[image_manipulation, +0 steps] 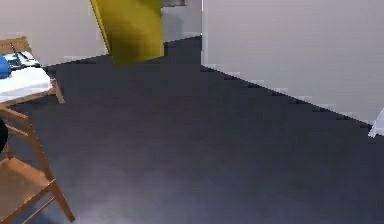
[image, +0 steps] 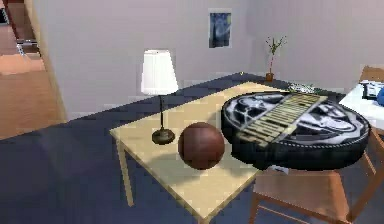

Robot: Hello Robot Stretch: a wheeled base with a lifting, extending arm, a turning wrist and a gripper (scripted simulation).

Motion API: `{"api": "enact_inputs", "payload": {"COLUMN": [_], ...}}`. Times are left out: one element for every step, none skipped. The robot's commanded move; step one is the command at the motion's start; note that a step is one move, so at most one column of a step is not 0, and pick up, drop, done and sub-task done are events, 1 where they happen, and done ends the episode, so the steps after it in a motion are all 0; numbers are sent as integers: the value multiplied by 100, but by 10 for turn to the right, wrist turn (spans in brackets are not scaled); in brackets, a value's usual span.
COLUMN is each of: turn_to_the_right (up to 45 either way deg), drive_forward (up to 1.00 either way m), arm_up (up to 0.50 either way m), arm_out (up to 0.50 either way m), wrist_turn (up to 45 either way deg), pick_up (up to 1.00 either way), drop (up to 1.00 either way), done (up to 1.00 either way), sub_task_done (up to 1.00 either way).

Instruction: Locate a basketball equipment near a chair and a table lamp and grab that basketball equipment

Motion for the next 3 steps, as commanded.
{"api": "enact_inputs", "payload": {"turn_to_the_right": [-450,-360,0], "drive_forward": [0,0,0], "arm_up": [0,0,50], "arm_out": [0,0,0], "wrist_turn": [0,0,0], "pick_up": [0,0,0], "drop": [0,0,0], "done": [0,0,0], "sub_task_done": [0,0,0]}}
